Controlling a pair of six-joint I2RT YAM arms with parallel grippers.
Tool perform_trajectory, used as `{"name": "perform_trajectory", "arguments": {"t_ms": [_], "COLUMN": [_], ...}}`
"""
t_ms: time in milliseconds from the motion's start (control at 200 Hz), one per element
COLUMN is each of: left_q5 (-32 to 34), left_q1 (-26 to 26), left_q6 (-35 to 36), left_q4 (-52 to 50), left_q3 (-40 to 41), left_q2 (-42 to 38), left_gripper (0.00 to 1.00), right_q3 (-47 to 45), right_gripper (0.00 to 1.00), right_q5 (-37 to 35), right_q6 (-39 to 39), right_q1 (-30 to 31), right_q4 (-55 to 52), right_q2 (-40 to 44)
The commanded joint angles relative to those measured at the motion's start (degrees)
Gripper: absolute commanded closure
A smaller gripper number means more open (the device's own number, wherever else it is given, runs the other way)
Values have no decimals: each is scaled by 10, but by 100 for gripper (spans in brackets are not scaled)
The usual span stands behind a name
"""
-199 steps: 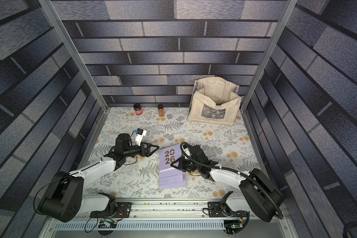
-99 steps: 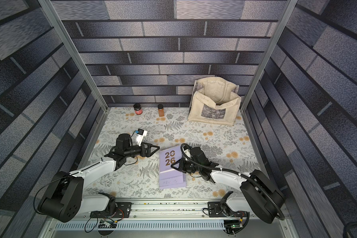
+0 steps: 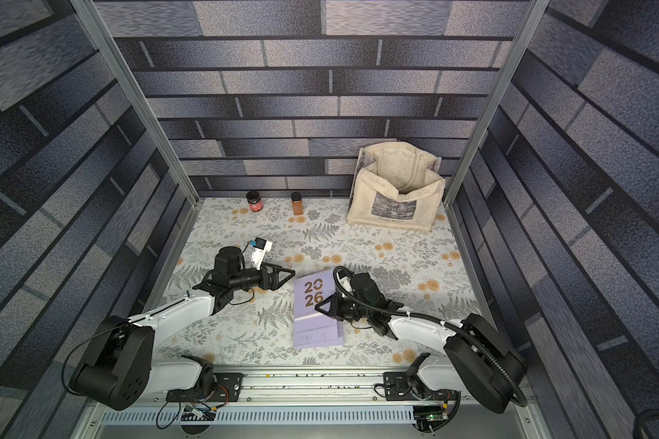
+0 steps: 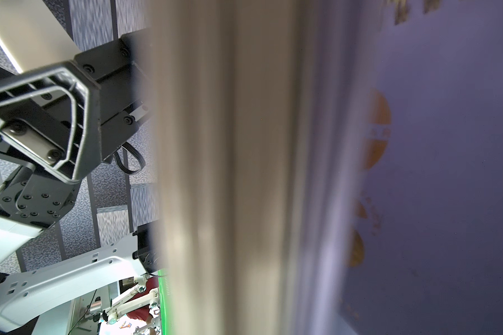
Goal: Stack the calendars
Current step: Place the calendar at the calendar.
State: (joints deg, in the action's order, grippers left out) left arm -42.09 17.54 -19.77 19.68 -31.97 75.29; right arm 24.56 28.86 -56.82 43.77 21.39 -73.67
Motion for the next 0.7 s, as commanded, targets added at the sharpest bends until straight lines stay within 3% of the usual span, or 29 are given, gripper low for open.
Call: {"name": "perform_trajectory", "arguments": {"t_ms": [0, 696], "left_q5": [0, -8], "left_q1": [3, 10], "left_q6": [3, 4], "left_q4": [-11, -12], "left_q3": [-2, -4], "left_q2": [-6, -4], "left_gripper": [0, 0], "right_q3": [-12, -14], "right_gripper": [100, 100], "right_q5": [-15, -21], "right_q6": [-3, -10], "right_q1": [8, 16], "right_q4": [1, -5], "right_q2": [8, 1]}}
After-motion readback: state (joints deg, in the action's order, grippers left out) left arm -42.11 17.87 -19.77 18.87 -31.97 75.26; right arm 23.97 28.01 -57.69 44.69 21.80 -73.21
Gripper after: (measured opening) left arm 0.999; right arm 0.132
